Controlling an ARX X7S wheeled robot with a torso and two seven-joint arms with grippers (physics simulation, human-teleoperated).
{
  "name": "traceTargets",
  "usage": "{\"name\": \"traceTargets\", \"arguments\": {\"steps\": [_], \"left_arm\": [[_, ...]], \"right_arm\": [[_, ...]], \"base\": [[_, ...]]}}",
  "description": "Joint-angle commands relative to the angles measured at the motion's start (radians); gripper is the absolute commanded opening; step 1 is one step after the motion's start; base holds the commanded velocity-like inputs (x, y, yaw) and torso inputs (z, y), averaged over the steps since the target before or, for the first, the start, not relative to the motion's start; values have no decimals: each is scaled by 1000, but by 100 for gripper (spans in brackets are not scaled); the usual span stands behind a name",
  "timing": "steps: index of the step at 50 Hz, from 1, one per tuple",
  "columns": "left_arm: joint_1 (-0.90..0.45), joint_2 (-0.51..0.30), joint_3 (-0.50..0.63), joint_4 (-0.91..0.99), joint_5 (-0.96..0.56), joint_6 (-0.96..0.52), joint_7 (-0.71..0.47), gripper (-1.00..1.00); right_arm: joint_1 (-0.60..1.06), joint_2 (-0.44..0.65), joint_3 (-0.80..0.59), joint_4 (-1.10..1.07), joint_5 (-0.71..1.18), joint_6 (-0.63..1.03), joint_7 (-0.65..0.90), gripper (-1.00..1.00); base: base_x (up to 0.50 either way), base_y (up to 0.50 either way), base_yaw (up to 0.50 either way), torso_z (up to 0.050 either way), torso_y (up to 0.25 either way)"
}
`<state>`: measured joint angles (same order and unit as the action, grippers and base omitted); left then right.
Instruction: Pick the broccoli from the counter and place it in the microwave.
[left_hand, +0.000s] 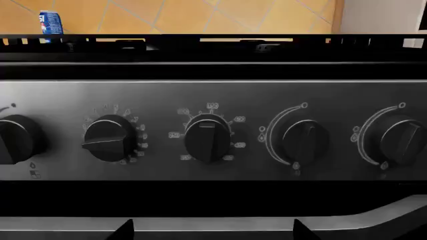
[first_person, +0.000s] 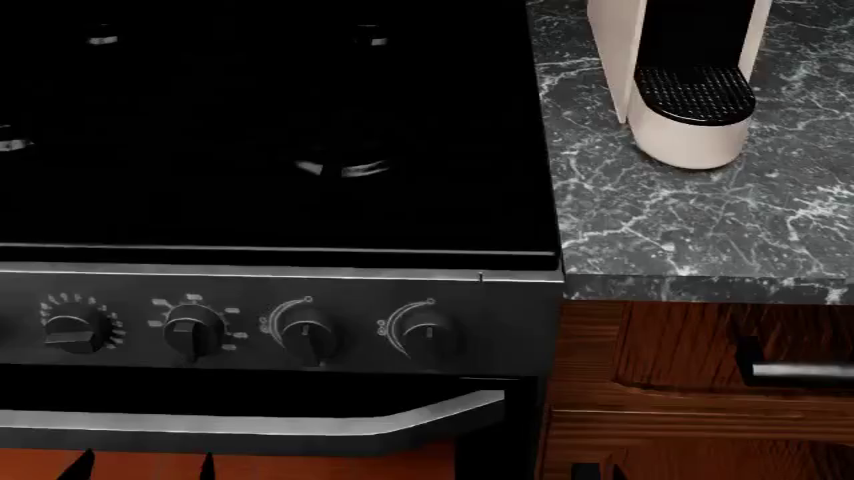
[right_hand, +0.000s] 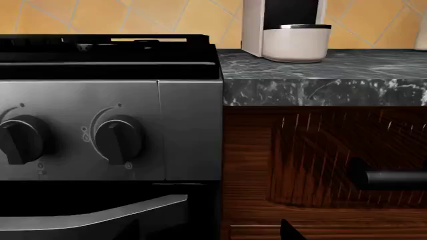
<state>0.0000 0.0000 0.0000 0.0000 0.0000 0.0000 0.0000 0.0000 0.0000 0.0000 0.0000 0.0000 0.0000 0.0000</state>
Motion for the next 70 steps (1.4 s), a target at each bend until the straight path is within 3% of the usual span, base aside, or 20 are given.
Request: {"name": "traceTargets", "arguments": {"steps": [1,18,60,63,66,70], "left_arm": [[2,-24,27,8,-24,-6,-27,100],[-77,-45,65,-76,-93,-28,-96,100],[-68,-109,103,-3,-193,-67,-127,100],[-36,-147,75,165,-247,-192,-142,100],[-26,-230,9,518,-390,-426,-175,100],[-82,-319,-115,797,-612,-669,-241,100]], "right_arm": [[-2,24,-28,-12,24,10,29,100],[62,61,-54,84,56,-27,83,100],[73,102,-112,57,118,-15,138,100],[57,123,-103,-67,113,93,171,100],[7,169,-54,-421,185,314,203,100],[18,238,-14,-748,225,561,236,100]], "base": [[0,0,0,0,0],[0,0,0,0,0],[0,0,0,49,49],[0,0,0,0,0],[0,0,0,0,0],[0,0,0,0,0]]}}
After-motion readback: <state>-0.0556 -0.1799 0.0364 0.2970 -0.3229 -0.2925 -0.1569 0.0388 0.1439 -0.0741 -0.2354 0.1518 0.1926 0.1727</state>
